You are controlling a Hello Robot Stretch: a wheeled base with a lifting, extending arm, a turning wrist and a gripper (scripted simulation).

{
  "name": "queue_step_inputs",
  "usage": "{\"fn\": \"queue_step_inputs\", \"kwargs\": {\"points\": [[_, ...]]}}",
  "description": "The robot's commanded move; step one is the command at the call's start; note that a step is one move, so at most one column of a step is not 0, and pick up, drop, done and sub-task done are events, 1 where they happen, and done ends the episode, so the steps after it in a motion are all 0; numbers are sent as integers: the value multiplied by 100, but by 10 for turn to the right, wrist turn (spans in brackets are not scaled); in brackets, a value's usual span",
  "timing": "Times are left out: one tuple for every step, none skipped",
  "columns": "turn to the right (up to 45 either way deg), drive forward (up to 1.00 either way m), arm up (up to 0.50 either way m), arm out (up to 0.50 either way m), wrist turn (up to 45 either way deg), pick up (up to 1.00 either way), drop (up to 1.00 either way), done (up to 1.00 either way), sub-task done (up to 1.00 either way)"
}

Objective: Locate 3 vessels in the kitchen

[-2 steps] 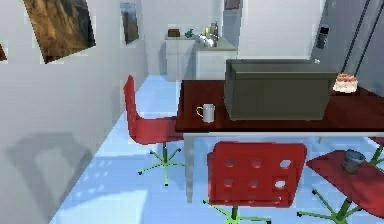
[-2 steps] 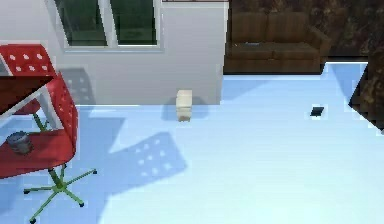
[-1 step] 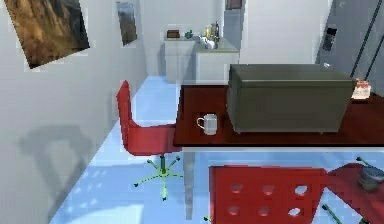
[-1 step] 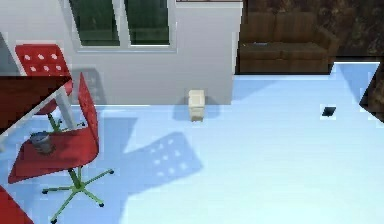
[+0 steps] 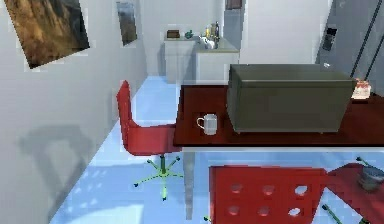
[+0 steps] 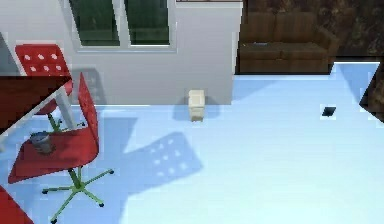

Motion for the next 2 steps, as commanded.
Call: {"fn": "queue_step_inputs", "kwargs": {"points": [[450, 0, 0, 0, 0, 0, 0, 0, 0], [420, 0, 0, 0, 0, 0, 0, 0, 0]]}}
